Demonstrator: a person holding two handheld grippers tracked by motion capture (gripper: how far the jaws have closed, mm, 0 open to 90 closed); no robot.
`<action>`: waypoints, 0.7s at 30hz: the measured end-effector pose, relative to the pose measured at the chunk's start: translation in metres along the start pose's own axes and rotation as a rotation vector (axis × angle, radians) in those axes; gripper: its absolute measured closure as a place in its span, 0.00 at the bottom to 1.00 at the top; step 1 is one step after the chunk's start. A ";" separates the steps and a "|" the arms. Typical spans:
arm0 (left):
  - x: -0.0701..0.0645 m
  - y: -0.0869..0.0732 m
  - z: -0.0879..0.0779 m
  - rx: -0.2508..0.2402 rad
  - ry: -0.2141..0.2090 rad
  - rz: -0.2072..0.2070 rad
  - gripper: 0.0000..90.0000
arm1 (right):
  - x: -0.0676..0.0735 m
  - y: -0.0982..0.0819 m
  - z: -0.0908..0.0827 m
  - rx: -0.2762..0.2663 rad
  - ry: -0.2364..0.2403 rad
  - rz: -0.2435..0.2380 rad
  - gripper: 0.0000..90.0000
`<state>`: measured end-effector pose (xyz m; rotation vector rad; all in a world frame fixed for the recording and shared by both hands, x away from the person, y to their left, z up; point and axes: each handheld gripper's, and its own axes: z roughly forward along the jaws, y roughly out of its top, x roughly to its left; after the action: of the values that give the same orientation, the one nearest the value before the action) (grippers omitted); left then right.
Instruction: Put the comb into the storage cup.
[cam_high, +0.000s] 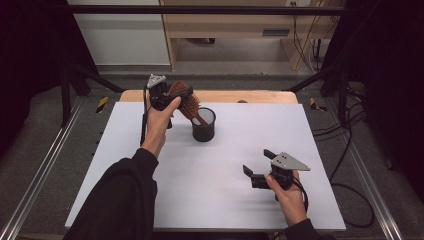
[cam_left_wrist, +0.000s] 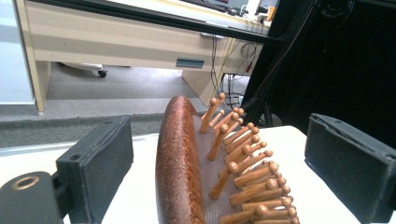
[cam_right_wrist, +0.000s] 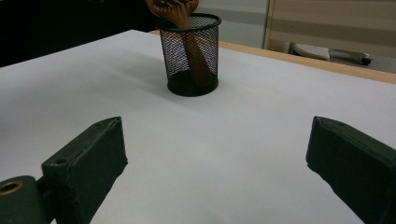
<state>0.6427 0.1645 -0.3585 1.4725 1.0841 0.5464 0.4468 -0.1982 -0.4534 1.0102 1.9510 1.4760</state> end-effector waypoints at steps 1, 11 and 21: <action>0.000 0.000 0.000 -0.001 0.001 0.002 0.09 | 0.000 0.000 0.000 0.000 0.000 0.000 0.06; -0.001 -0.002 -0.005 -0.017 0.012 0.020 0.08 | 0.000 0.000 0.000 0.000 -0.002 0.000 0.06; -0.001 -0.002 -0.011 -0.034 0.016 0.018 0.05 | 0.001 0.000 0.001 0.003 -0.001 0.003 0.05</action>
<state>0.6327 0.1692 -0.3578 1.4523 1.0702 0.5878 0.4469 -0.1974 -0.4540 1.0147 1.9532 1.4741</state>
